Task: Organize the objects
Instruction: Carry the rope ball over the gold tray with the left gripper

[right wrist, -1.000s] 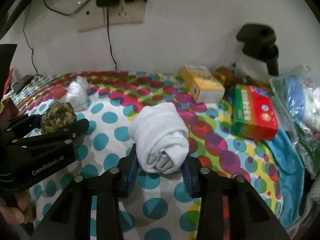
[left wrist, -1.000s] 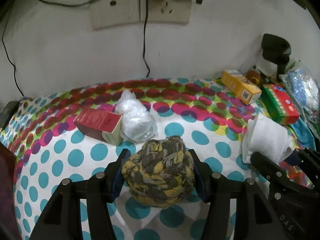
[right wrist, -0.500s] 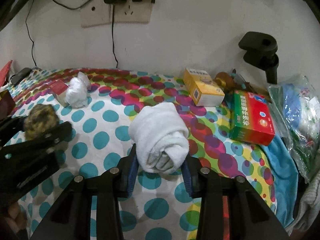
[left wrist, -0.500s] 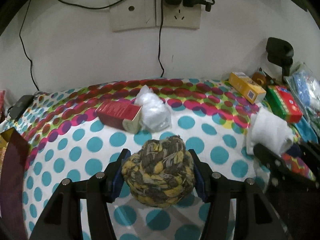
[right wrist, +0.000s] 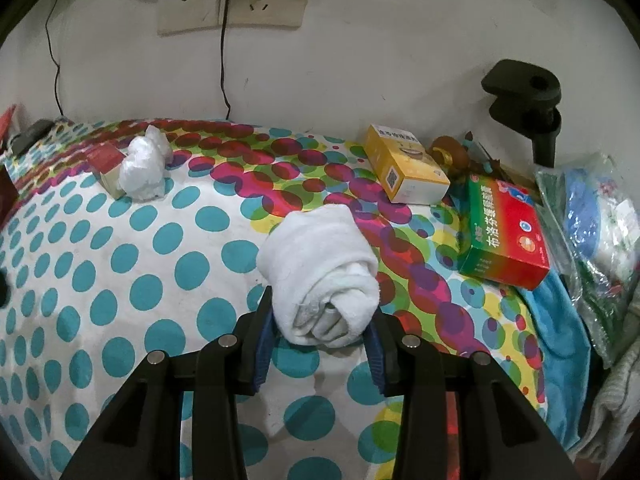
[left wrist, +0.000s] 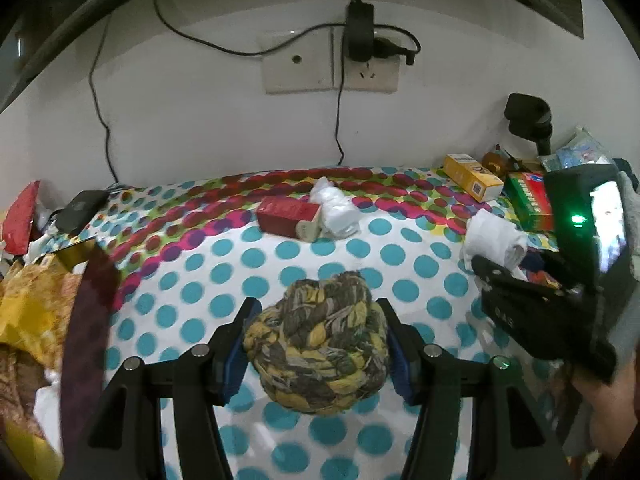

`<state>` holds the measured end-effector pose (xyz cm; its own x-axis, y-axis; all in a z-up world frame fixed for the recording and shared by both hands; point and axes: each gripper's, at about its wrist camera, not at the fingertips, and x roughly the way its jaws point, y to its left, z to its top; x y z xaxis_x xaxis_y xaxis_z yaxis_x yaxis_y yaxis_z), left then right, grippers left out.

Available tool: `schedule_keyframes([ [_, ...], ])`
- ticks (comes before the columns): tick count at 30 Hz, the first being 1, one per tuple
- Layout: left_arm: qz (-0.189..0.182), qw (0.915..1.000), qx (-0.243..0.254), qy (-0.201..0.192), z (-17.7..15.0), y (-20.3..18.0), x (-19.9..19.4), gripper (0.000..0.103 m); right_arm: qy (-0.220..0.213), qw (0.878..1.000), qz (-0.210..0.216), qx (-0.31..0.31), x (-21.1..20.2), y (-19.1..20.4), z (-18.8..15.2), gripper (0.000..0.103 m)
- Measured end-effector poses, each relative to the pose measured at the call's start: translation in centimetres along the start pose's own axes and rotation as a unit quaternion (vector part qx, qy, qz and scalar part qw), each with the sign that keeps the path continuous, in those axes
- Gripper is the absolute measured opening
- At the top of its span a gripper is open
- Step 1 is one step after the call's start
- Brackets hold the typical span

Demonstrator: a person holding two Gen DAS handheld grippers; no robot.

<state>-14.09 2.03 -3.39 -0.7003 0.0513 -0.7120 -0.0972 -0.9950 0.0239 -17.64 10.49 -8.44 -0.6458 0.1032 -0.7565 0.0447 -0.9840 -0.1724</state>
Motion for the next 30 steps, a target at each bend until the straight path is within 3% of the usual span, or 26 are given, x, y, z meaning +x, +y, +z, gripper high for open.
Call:
schedule_keyframes([
  [9, 0.011, 0.9991, -0.04, -0.005, -1.1, 5.8, -6.9, 0.059, 0.0, 1.0, -0.012, -0.009, 0.0, 0.6, -0.1, 0.04],
  [17, 0.07, 0.9944, -0.079, -0.009, -3.0, 13.8, -12.3, 0.059, -0.001, 1.0, -0.017, -0.013, -0.1, 0.9, 0.0, 0.04],
  [25, 0.111, 0.9876, -0.108, 0.023, -7.2, 19.8, -13.5, 0.059, -0.001, 1.0, -0.02, -0.015, -0.1, 1.0, -0.2, 0.04],
  [30, 0.09, 0.9869, -0.127, 0.043, -9.1, 21.8, -12.4, 0.059, -0.001, 1.0, -0.023, -0.017, 0.1, 1.1, -0.7, 0.04],
])
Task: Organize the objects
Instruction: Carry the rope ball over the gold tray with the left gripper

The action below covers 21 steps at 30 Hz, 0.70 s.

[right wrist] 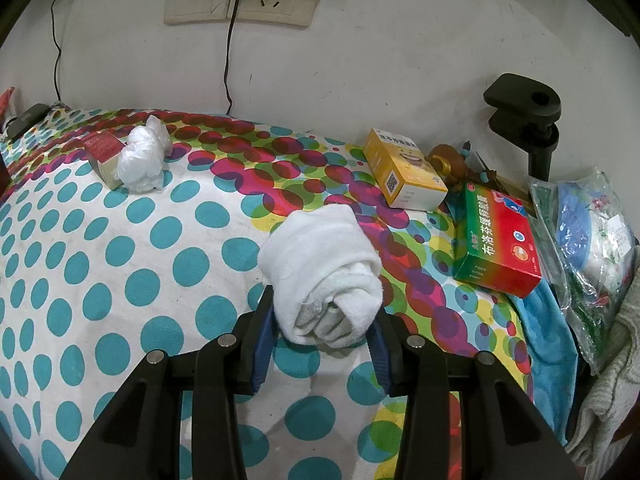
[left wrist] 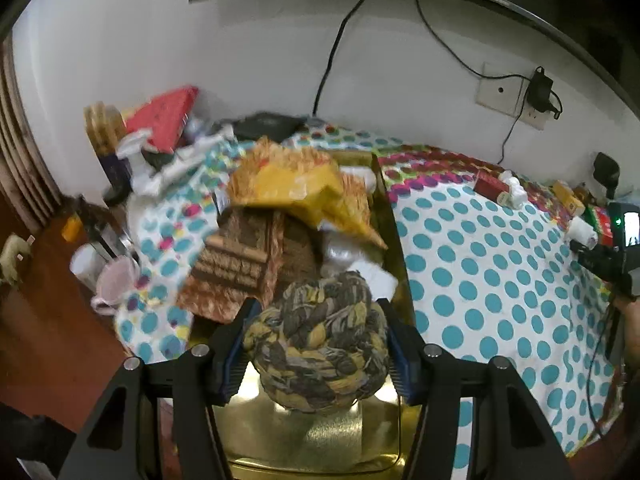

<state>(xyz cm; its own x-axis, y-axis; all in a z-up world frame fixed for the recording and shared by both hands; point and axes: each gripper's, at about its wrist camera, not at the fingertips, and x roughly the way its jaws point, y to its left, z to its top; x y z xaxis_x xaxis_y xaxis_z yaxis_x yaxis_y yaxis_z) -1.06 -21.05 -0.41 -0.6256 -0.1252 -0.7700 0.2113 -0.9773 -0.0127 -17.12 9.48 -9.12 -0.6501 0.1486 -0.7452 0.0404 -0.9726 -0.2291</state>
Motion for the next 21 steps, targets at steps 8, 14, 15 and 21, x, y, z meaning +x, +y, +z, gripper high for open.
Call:
schedule_keyframes([
  [8, 0.006, 0.9993, 0.024, 0.026, -1.1, 0.3, 2.6, 0.059, 0.0, 1.0, 0.0, -0.001, 0.0, 0.1, -0.2, 0.04],
  [14, 0.007, 0.9983, 0.039, 0.043, -1.4, 0.2, 4.1, 0.059, 0.0, 1.0, -0.003, -0.002, -0.1, 0.1, 0.0, 0.04],
  [15, 0.008, 0.9982, 0.04, 0.044, -1.5, 0.2, 4.2, 0.059, 0.0, 1.0, -0.003, -0.002, 0.0, 0.2, 0.0, 0.04],
  [21, 0.006, 0.9979, 0.046, 0.045, -1.6, 0.3, 4.9, 0.059, 0.0, 1.0, -0.005, -0.003, 0.0, 0.2, 0.1, 0.04],
])
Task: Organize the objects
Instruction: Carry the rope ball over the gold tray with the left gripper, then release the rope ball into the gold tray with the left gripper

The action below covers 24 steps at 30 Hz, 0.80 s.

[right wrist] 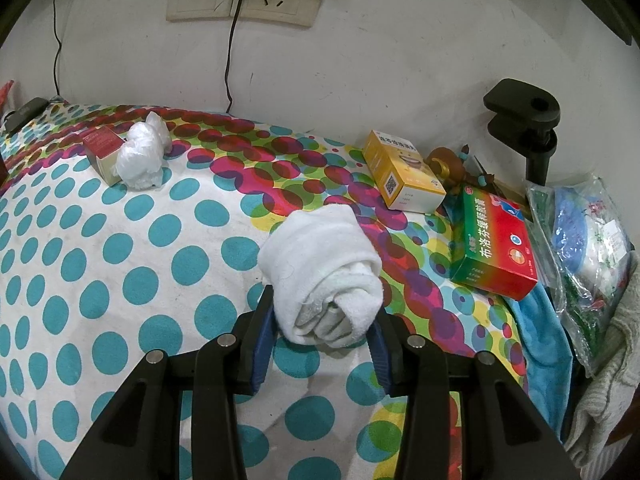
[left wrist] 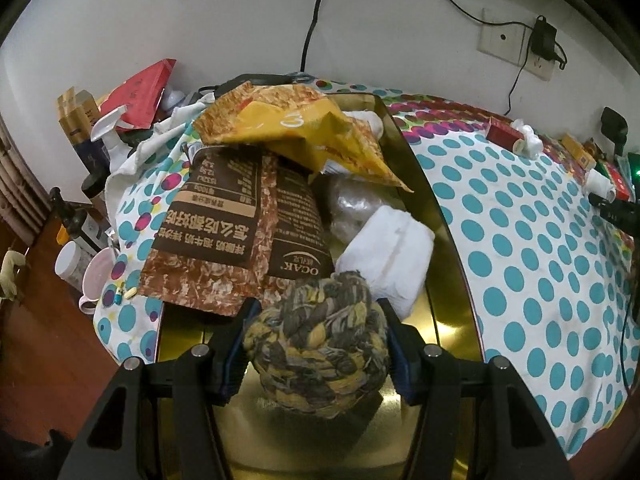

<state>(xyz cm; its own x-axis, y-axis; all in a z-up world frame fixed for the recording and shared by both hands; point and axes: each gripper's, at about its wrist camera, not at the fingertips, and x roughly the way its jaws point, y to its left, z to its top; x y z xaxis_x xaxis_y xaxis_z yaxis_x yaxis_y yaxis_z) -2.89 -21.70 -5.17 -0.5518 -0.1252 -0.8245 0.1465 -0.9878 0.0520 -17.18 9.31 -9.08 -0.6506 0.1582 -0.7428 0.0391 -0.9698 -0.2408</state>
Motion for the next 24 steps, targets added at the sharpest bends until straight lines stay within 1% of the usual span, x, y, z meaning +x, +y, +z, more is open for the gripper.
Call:
schedule_keyframes([
  [9, 0.018, 0.9989, 0.043, -0.003, 0.0, -0.8, 0.2, 0.059, 0.0, 1.0, -0.005, -0.003, 0.0, 0.0, 0.2, 0.041],
  [15, 0.007, 0.9995, 0.03, -0.005, 0.0, -0.6, -0.1, 0.059, 0.0, 1.0, -0.006, -0.004, -0.2, 0.4, 0.2, 0.041],
  [20, 0.037, 0.9977, 0.051, -0.027, 0.2, -1.2, -1.2, 0.06, 0.0, 1.0, -0.009, -0.003, -0.3, 0.5, 0.3, 0.041],
  [24, 0.039, 0.9974, 0.051, -0.031, 0.2, -1.2, -1.9, 0.06, 0.0, 1.0, -0.01, -0.004, -0.3, 0.6, 0.4, 0.041],
])
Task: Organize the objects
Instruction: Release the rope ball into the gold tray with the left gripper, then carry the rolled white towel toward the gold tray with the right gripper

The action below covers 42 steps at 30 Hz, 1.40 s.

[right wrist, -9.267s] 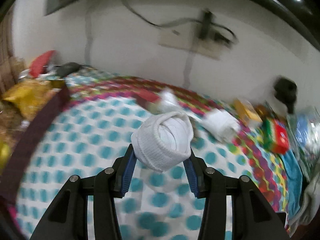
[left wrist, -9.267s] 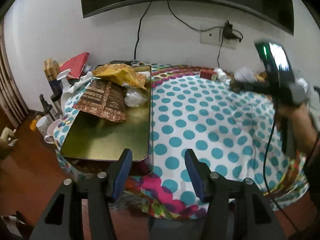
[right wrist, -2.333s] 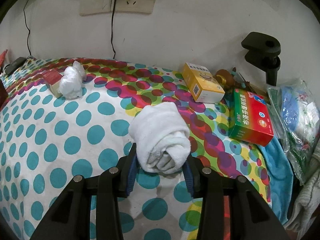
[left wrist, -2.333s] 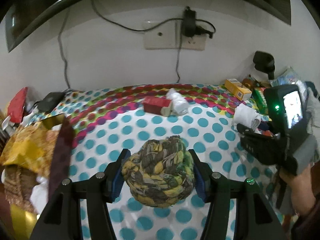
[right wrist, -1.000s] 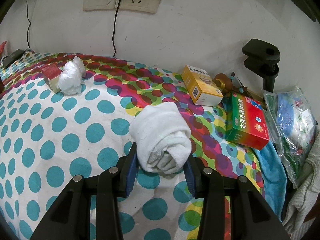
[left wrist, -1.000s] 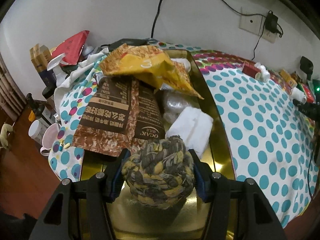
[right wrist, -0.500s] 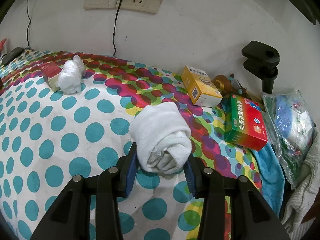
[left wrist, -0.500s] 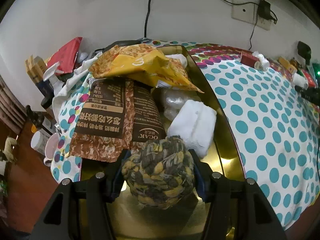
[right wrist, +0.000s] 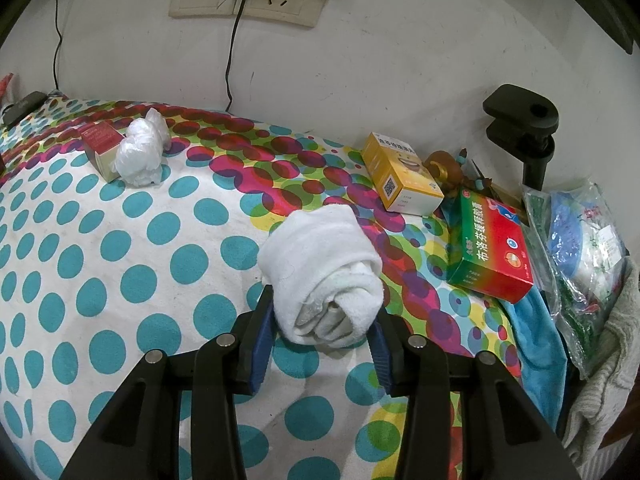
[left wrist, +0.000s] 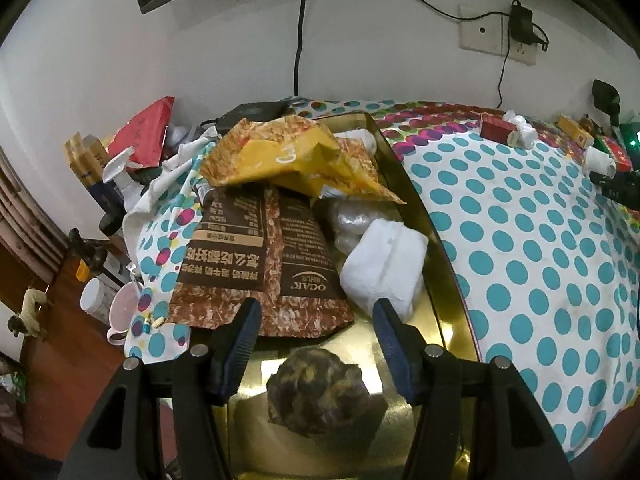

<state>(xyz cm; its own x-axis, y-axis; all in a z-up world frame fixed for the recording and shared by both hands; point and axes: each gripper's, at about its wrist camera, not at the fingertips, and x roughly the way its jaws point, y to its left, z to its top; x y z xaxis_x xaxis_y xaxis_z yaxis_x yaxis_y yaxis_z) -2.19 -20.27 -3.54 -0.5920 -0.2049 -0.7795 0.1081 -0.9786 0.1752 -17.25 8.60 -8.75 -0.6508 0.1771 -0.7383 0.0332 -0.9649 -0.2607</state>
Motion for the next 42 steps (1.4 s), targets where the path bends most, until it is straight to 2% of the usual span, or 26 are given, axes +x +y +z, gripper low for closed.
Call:
schedule_keyframes([
  [9, -0.006, 0.9994, -0.034, -0.007, -0.7, 0.1, -2.1, 0.06, 0.0, 1.0, 0.0, 0.001, -0.4, 0.8, -0.1, 0.041],
  [17, 0.01, 0.9977, -0.06, -0.031, -1.8, 0.1, -4.5, 0.06, -0.001, 1.0, 0.006, 0.002, -0.8, 1.7, -0.2, 0.039],
  [21, -0.006, 0.9969, -0.075, -0.024, -2.5, 0.3, -4.7, 0.06, -0.001, 1.0, 0.016, 0.011, -0.8, 1.0, -0.1, 0.039],
  [24, -0.002, 0.9965, -0.079, -0.026, -2.9, 0.2, -4.7, 0.06, -0.002, 1.0, 0.021, 0.013, -0.7, 0.4, 0.0, 0.039],
  [30, -0.017, 0.9947, -0.098, -0.026, -3.7, 0.4, -4.3, 0.06, -0.004, 1.0, 0.023, 0.011, -0.9, 0.9, -0.1, 0.039],
  [35, -0.015, 0.9952, -0.092, -0.027, -4.2, 0.5, -4.0, 0.06, -0.009, 0.999, 0.036, 0.008, -1.0, 0.7, -0.2, 0.039],
  [42, -0.016, 0.9942, -0.099, -0.038, -4.4, 1.3, -4.2, 0.06, -0.012, 0.999, 0.028, -0.007, -0.8, 0.3, -0.2, 0.039],
])
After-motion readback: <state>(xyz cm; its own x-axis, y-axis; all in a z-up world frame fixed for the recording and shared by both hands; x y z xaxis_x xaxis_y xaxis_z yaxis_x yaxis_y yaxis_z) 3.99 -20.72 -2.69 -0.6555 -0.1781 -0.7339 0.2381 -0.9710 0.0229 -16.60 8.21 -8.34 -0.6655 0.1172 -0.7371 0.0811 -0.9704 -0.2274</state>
